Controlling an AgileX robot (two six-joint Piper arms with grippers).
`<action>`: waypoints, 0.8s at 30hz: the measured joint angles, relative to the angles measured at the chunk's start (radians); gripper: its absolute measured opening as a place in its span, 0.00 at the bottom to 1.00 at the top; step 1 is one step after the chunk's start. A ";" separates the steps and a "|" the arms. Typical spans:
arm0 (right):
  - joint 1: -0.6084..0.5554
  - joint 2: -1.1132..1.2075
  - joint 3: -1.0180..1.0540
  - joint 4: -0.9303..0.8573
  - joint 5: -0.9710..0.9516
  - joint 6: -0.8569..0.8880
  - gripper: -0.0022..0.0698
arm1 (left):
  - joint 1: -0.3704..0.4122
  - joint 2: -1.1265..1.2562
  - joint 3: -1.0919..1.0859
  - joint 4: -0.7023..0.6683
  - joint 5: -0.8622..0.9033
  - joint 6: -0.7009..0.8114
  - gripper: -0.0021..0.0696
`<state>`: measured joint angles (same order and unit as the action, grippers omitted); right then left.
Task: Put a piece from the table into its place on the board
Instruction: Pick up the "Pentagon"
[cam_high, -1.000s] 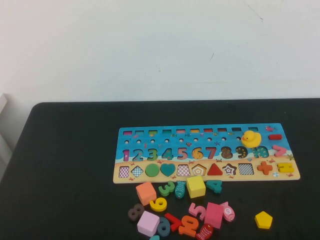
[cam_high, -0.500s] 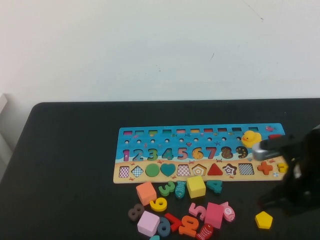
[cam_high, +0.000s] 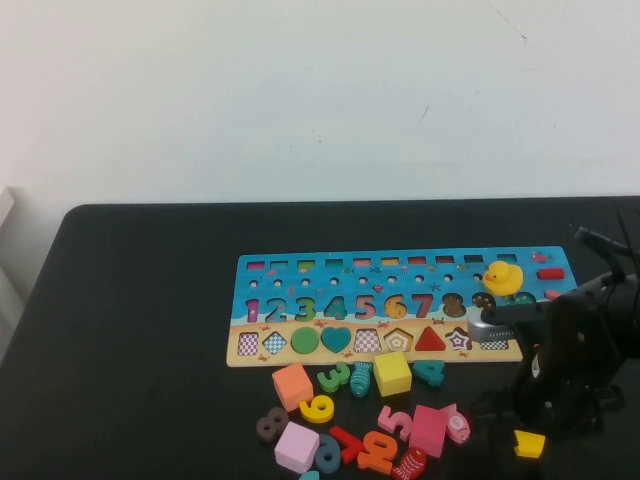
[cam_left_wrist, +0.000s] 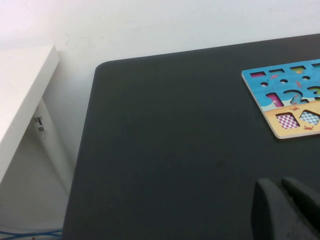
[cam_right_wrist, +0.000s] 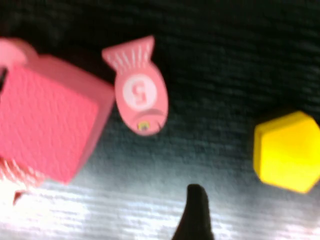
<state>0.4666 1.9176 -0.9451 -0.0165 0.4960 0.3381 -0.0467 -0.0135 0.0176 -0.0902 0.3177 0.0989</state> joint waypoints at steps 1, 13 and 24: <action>0.000 0.006 0.000 -0.005 -0.010 0.004 0.84 | 0.000 0.000 0.000 0.000 0.000 0.000 0.03; -0.040 0.054 -0.002 -0.057 -0.047 0.061 0.84 | 0.000 0.000 0.000 0.000 0.000 0.000 0.03; -0.040 0.103 -0.011 -0.057 -0.091 0.061 0.84 | 0.000 0.000 0.000 0.000 0.000 0.002 0.03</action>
<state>0.4264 2.0206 -0.9565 -0.0736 0.4050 0.3993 -0.0467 -0.0135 0.0176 -0.0902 0.3177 0.1010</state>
